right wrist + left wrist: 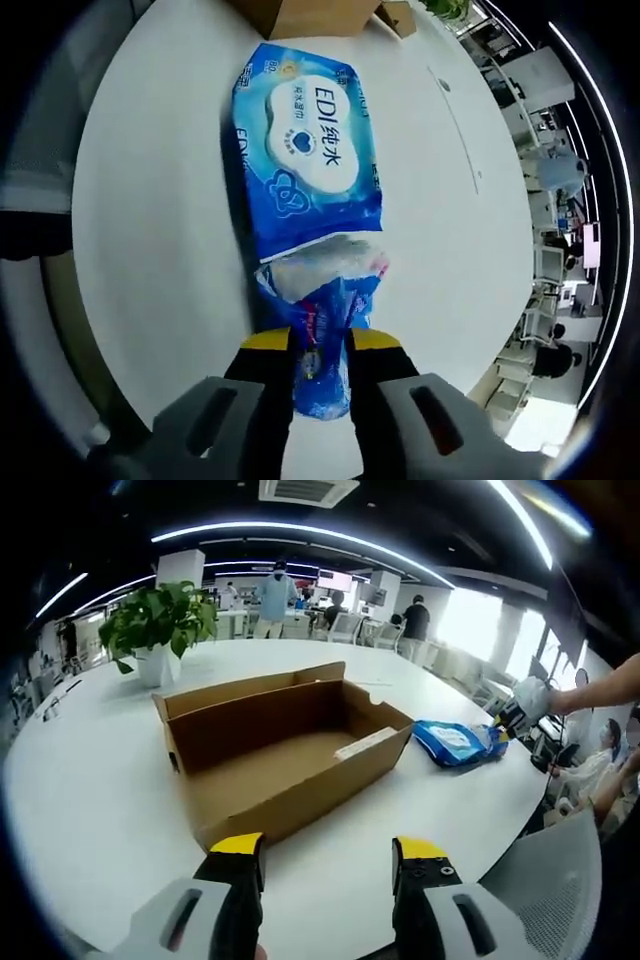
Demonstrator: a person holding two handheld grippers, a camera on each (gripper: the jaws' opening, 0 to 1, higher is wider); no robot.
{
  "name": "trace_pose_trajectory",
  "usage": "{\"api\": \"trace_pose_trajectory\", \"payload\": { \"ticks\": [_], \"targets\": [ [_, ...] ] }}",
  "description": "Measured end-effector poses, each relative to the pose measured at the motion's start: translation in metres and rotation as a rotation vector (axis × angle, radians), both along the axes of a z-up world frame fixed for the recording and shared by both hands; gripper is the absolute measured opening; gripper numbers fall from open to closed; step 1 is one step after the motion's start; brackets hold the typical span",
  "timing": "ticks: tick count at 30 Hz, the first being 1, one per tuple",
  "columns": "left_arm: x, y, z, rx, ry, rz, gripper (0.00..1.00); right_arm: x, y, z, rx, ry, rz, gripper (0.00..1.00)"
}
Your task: Operate the shoe box by opening the lid, removing the specified soft item, and placing it in the target area until the item is outside and the box remains undamaged.
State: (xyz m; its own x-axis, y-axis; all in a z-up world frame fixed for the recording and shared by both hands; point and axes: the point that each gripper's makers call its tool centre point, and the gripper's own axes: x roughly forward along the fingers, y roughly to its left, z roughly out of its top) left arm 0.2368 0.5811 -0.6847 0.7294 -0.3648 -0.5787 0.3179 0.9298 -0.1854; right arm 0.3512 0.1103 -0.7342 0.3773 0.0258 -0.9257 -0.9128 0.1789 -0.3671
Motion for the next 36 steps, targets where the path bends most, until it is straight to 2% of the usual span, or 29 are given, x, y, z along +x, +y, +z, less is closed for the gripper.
{"api": "trace_pose_trajectory", "payload": {
  "ticks": [13,20,25,32,36],
  "targets": [
    [0.004,0.000,0.002,-0.009,-0.012,-0.009,0.52,-0.001,0.001,0.005,0.010,-0.009,-0.002,0.19],
    [0.005,0.005,0.002,-0.022,-0.018,-0.001,0.52,-0.006,-0.001,0.021,0.011,0.001,0.009,0.19],
    [0.004,0.000,0.003,-0.027,-0.021,-0.009,0.52,-0.003,0.002,0.037,0.054,-0.029,-0.028,0.20],
    [0.007,-0.003,0.008,-0.036,-0.034,-0.019,0.52,0.001,0.007,0.046,0.117,-0.055,-0.100,0.25],
    [0.007,-0.001,0.010,-0.039,-0.040,-0.021,0.52,0.004,0.015,0.051,0.188,-0.067,-0.169,0.26]
  ]
}}
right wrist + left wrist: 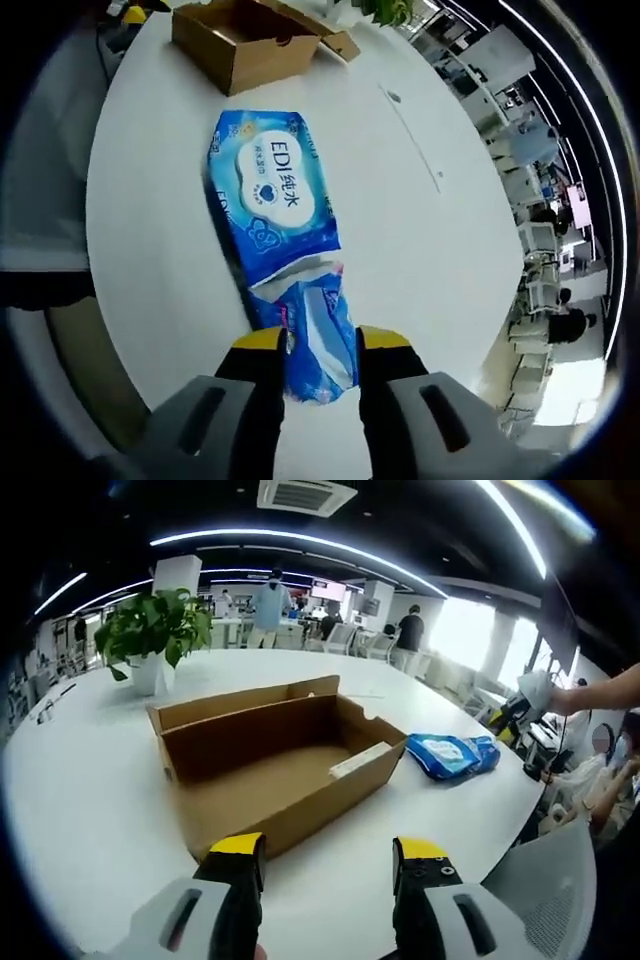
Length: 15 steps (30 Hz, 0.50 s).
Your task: Operate the shoe box by opening the lid, removing the specified soft item, and placing it in the target area until the item is outside and the box remains undamaged.
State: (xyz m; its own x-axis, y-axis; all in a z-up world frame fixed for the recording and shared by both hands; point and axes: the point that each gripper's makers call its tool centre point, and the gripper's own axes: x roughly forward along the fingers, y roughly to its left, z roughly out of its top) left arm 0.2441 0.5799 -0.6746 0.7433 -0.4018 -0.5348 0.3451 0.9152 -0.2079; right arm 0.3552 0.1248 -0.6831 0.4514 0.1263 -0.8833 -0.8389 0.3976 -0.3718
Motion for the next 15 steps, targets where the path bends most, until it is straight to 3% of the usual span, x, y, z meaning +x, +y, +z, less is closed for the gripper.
{"api": "trace_pose_trajectory", "payload": {
  "ticks": [5,15],
  "targets": [
    [0.001,0.007,0.000,-0.021,0.001,0.012,0.52,0.003,0.010,0.004,0.058,-0.002,-0.052,0.27],
    [0.003,0.017,0.000,-0.038,0.000,0.028,0.52,0.015,0.053,0.013,0.345,0.008,-0.238,0.31]
  ]
}}
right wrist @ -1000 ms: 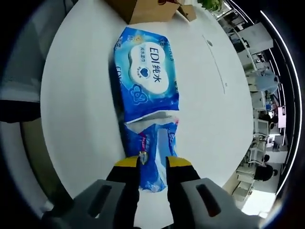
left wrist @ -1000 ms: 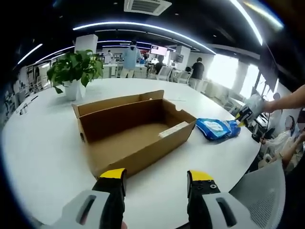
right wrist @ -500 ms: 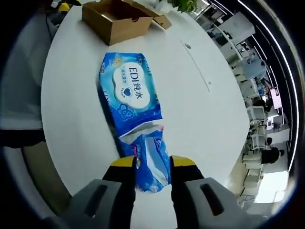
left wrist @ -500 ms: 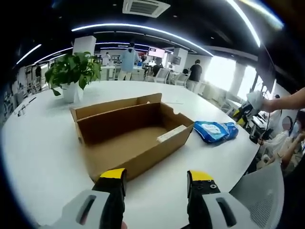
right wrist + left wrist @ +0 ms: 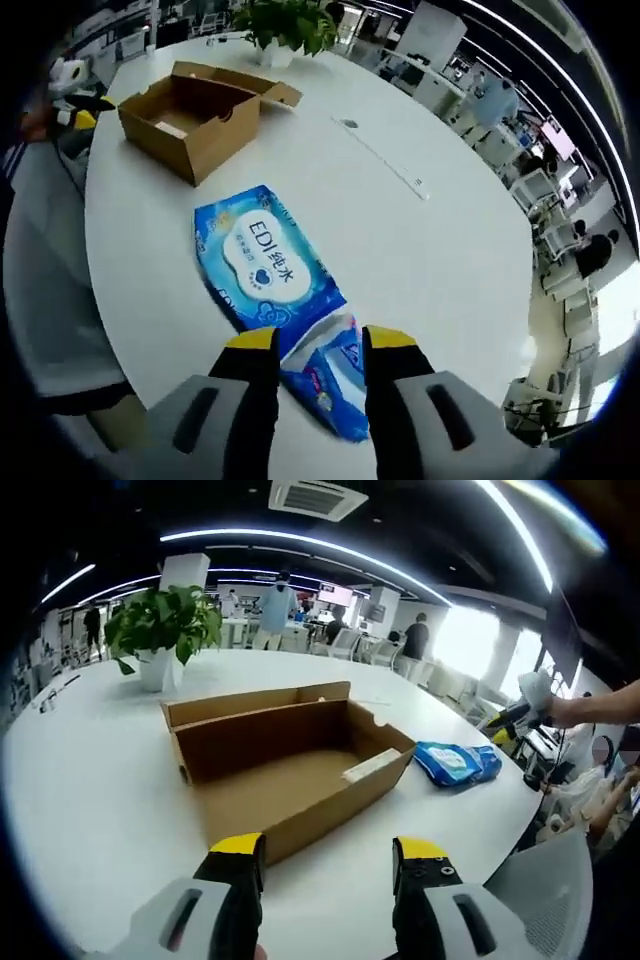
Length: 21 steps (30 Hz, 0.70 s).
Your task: Operate the shoe box by opening the lid, removing the specified soft item, and placing it in the target area until the item is outside and the box remains undamaged.
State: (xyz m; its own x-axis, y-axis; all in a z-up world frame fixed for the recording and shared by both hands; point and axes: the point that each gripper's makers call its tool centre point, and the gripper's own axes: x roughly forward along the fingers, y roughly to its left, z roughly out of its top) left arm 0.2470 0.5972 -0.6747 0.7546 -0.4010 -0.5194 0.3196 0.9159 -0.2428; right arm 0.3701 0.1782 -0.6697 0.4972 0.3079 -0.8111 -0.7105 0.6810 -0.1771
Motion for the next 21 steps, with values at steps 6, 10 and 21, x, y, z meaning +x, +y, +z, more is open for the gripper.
{"api": "trace_pose_trajectory", "payload": {
  "ticks": [6,10,21],
  "targets": [
    [0.002,0.004,-0.001,-0.005,0.001,0.003,0.52,0.013,0.044,0.013,0.177,-0.022,-0.052,0.35],
    [0.004,0.006,0.000,-0.005,-0.003,0.003,0.52,0.017,0.073,0.020,0.228,-0.029,-0.036,0.36],
    [0.005,0.019,0.001,-0.005,-0.013,0.020,0.52,0.020,0.123,0.024,0.249,-0.029,0.047,0.37]
  ]
}}
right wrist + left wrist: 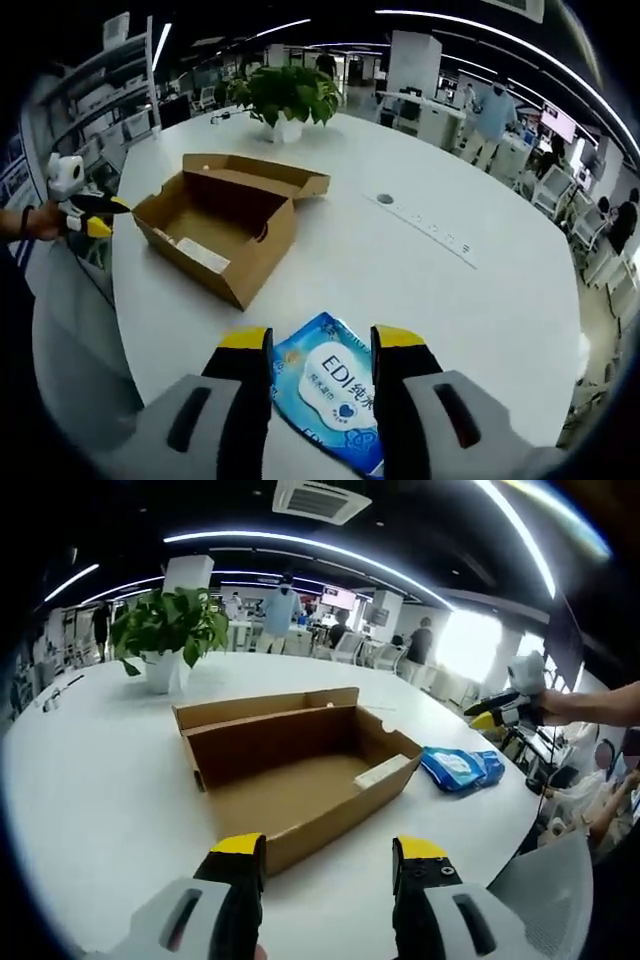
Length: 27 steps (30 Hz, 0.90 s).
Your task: Operate the shoe box by opening the lid, removing the specified soft item, and placing it in the target area until the item is outside and the box remains undamaged.
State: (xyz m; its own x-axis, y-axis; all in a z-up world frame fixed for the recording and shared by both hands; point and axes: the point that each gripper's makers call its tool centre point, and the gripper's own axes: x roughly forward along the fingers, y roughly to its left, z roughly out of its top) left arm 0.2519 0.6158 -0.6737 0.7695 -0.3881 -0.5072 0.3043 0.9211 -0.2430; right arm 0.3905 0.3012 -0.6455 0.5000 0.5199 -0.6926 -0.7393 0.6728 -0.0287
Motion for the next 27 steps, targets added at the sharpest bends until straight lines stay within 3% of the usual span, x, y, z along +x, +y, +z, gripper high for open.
{"api": "trace_pose_trajectory", "payload": {
  "ticks": [9,27],
  "targets": [
    [0.002,-0.002,-0.006,-0.023,0.001,0.013,0.51,-0.005,0.034,-0.003,0.016,0.016,0.040,0.36],
    [0.002,-0.010,-0.010,-0.018,0.004,-0.021,0.51,0.010,0.141,0.011,0.104,-0.009,0.182,0.36]
  ]
}}
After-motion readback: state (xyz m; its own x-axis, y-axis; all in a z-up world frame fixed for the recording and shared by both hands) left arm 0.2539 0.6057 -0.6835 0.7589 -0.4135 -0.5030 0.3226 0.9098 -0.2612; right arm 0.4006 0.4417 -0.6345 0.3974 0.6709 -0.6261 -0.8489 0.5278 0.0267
